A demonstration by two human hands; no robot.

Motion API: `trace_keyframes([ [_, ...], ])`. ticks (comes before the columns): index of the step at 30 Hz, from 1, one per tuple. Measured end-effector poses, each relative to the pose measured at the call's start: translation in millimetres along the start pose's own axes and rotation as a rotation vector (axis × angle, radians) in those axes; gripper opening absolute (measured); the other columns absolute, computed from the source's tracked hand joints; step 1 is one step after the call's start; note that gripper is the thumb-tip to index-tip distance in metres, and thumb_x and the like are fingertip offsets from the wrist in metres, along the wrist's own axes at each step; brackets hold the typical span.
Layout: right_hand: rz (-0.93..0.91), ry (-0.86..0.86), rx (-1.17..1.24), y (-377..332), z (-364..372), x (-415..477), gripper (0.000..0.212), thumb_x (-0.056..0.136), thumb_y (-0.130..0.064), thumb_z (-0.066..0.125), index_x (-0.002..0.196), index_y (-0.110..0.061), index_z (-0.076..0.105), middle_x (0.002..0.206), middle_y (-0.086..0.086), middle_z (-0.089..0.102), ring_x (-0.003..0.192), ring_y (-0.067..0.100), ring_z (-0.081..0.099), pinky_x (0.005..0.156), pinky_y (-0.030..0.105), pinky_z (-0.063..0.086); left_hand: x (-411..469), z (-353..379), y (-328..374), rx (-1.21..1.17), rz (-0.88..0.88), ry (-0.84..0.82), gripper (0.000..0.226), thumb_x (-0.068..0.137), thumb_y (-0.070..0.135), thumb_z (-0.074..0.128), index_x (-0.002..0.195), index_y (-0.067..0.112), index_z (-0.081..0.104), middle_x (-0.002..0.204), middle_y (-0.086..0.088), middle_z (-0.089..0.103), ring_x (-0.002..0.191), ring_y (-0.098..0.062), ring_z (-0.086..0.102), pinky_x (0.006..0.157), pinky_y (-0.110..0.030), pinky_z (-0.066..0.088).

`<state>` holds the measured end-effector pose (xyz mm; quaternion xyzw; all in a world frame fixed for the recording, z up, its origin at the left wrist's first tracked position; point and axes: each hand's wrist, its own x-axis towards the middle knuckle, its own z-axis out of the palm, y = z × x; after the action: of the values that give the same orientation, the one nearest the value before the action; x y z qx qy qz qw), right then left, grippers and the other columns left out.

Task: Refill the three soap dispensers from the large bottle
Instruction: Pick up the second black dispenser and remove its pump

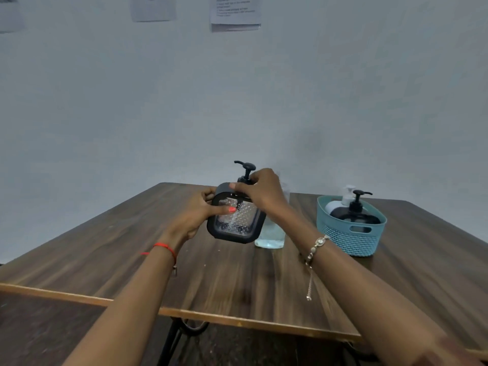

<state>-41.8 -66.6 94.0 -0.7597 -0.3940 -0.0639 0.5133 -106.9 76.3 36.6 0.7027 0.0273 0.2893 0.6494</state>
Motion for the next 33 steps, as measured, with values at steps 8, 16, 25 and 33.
trace_keyframes([
  [8, -0.108, -0.252, 0.156, 20.1, -39.3, -22.2, 0.01, 0.076, -0.011, 0.073, 0.083, -0.005, 0.069, 0.076, 0.003, 0.067, 0.07, 0.013, 0.063, 0.07, 0.022, 0.051, -22.7, 23.8, -9.5, -0.091, -0.036, -0.117, 0.059, 0.045, 0.011, 0.082, 0.1, 0.006, 0.061, 0.082, -0.002, 0.072, 0.076, -0.014, 0.069, 0.067, -0.024, 0.057],
  [16, -0.008, -0.494, 0.623, 38.4, -62.4, -10.5, 0.053, 0.081, 0.021, 0.048, 0.127, -0.004, 0.047, 0.118, 0.016, 0.06, 0.102, 0.02, 0.064, 0.094, 0.03, 0.051, -21.2, 36.9, -12.0, -0.115, -0.051, -0.078, 0.047, 0.059, -0.007, 0.077, 0.102, 0.0, 0.059, 0.079, -0.003, 0.071, 0.073, -0.015, 0.067, 0.064, -0.023, 0.057],
  [25, 0.082, -0.063, 0.205, 38.2, -41.0, -7.8, 0.052, 0.069, -0.014, 0.08, 0.115, -0.007, 0.059, 0.094, 0.006, 0.067, 0.075, 0.008, 0.063, 0.058, 0.012, 0.048, -11.1, 41.1, -22.4, -0.146, -0.047, 0.029, 0.056, 0.054, -0.002, 0.083, 0.104, 0.001, 0.06, 0.097, -0.013, 0.068, 0.086, -0.024, 0.065, 0.067, -0.026, 0.057],
  [33, 0.109, -0.095, 0.248, 41.0, -36.8, -7.5, 0.044, 0.069, -0.023, 0.081, 0.106, -0.009, 0.06, 0.091, -0.004, 0.061, 0.081, 0.009, 0.061, 0.068, 0.017, 0.05, -7.7, 35.4, -25.8, -0.178, -0.055, 0.052, 0.038, 0.063, -0.008, 0.073, 0.096, 0.005, 0.06, 0.091, -0.01, 0.067, 0.079, -0.021, 0.065, 0.061, -0.023, 0.056],
])
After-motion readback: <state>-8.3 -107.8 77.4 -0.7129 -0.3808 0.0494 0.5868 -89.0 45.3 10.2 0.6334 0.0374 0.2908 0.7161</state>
